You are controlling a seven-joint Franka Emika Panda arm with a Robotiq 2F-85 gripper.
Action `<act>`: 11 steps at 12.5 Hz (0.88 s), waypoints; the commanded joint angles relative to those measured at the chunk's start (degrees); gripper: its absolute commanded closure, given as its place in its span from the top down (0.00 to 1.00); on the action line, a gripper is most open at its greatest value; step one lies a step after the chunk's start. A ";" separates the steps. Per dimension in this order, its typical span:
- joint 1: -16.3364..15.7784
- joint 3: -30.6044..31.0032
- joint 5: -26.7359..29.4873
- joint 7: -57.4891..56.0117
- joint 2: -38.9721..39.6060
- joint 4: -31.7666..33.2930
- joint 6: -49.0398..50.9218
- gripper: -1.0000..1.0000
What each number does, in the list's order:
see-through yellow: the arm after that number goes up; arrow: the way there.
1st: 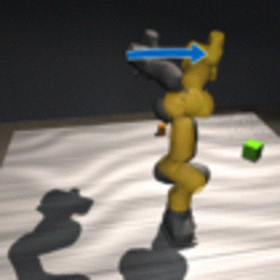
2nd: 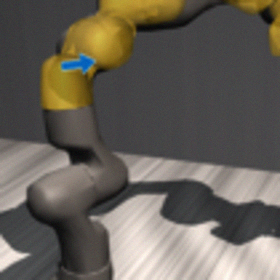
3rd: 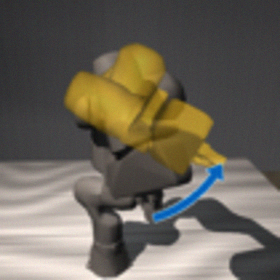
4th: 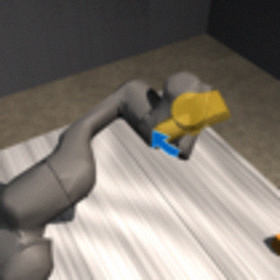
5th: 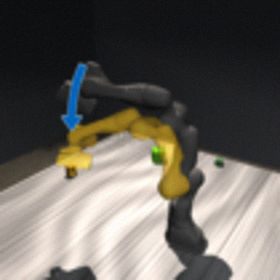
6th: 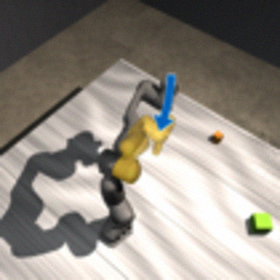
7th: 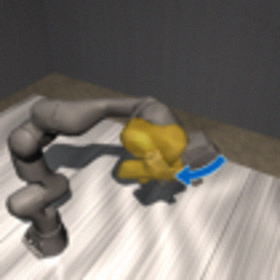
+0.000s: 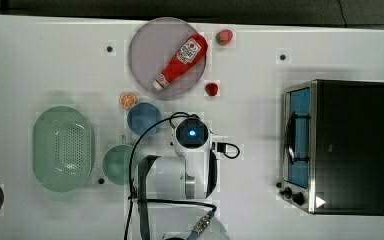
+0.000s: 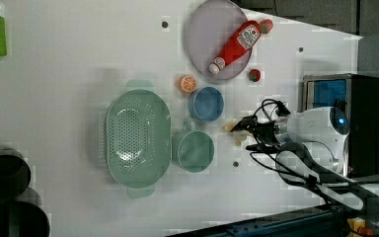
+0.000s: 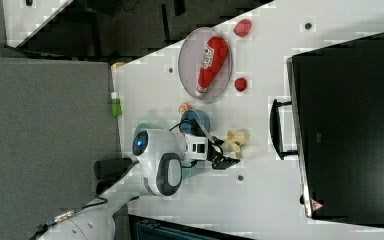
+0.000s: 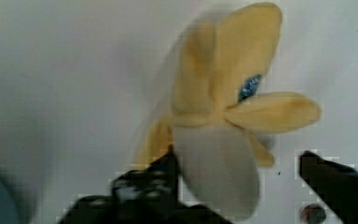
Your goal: Pick banana from table and place on oven.
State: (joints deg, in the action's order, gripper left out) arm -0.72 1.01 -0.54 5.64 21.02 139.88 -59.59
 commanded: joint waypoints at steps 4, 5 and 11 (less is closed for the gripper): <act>1.27 0.20 0.19 1.37 -0.84 -2.19 -3.38 0.25; 1.27 0.23 0.19 1.37 -1.02 -2.20 -3.47 0.21; 1.31 0.72 0.19 1.37 -14.23 -3.43 2.16 0.21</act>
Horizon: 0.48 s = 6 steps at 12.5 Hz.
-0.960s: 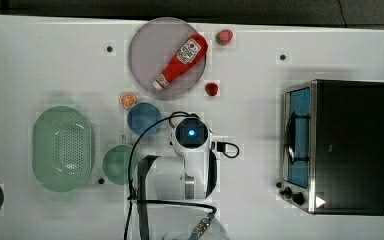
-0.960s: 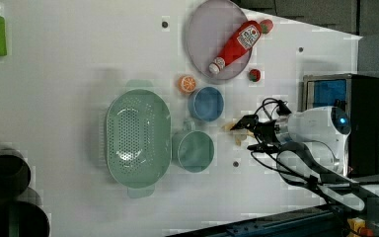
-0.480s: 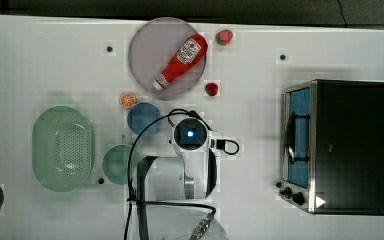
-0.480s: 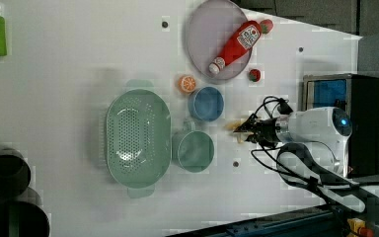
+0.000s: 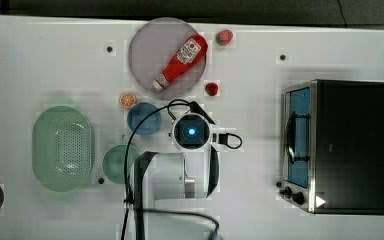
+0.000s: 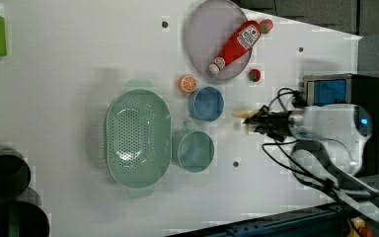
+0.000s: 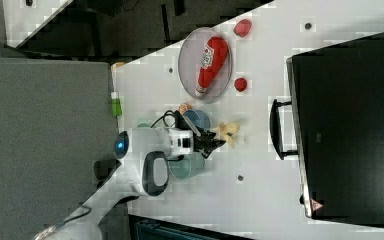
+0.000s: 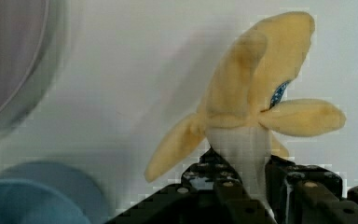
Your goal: Pick banana from table and place on oven.
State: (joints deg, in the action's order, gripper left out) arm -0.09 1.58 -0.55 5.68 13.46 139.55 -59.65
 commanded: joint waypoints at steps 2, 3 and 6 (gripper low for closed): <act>0.72 0.14 0.20 1.33 -13.03 -5.81 12.08 0.21; 0.76 0.06 0.20 1.33 -15.89 -7.79 18.51 0.21; 0.91 -0.93 0.19 1.33 -22.29 -16.27 37.23 0.21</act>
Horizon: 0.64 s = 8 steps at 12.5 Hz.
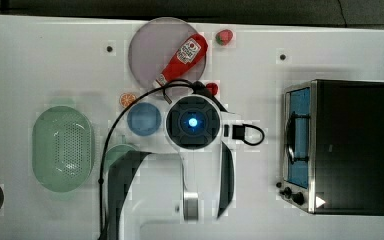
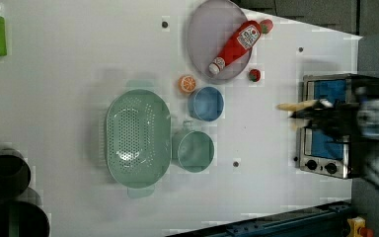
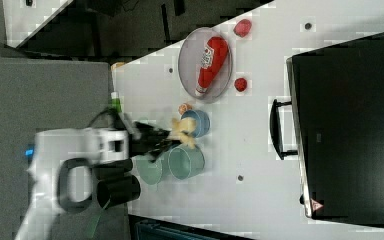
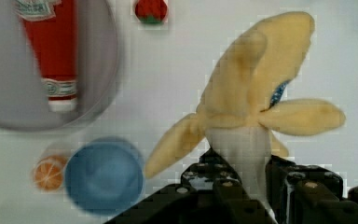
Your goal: Pick banana from table and place on oven.
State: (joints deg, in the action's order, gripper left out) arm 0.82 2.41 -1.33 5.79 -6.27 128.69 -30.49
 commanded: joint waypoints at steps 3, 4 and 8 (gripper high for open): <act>0.42 -5.24 0.92 1.05 -3.41 -15.13 19.85 0.21; 0.64 -6.94 0.82 0.28 -2.86 -17.50 21.64 0.21; 1.65 -16.96 -0.95 -13.38 1.49 -21.92 22.06 0.21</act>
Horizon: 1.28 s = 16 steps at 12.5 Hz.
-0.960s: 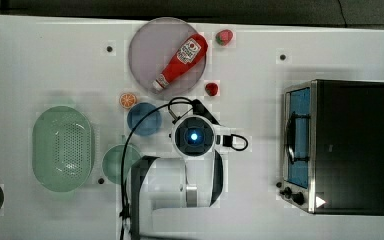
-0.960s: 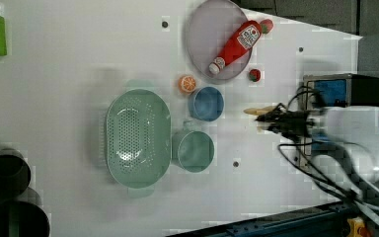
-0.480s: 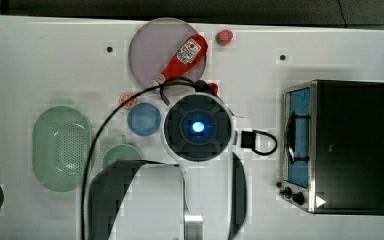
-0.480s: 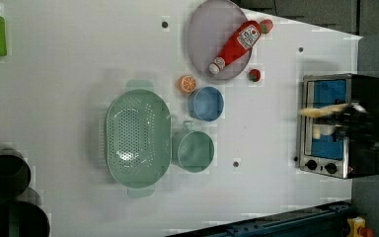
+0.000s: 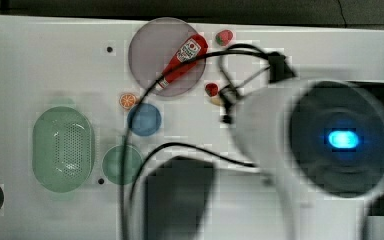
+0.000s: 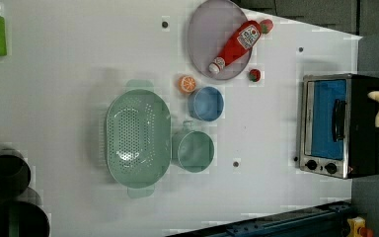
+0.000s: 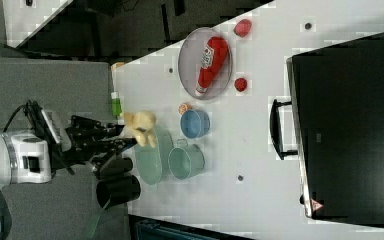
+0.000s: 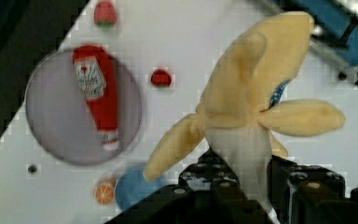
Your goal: Pick banana from table and place on oven.
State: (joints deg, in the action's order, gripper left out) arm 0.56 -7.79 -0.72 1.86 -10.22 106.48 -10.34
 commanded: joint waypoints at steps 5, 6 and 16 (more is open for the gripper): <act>2.45 -20.90 -2.53 -34.28 14.32 -0.66 -9.10 0.21; 2.48 -23.21 -2.53 -39.13 16.33 -0.68 -12.26 0.21; 3.00 -28.54 2.93 -51.22 23.91 -1.34 -19.97 0.69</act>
State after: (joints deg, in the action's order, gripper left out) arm 4.87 -37.32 1.49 -45.01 16.24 107.15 -29.10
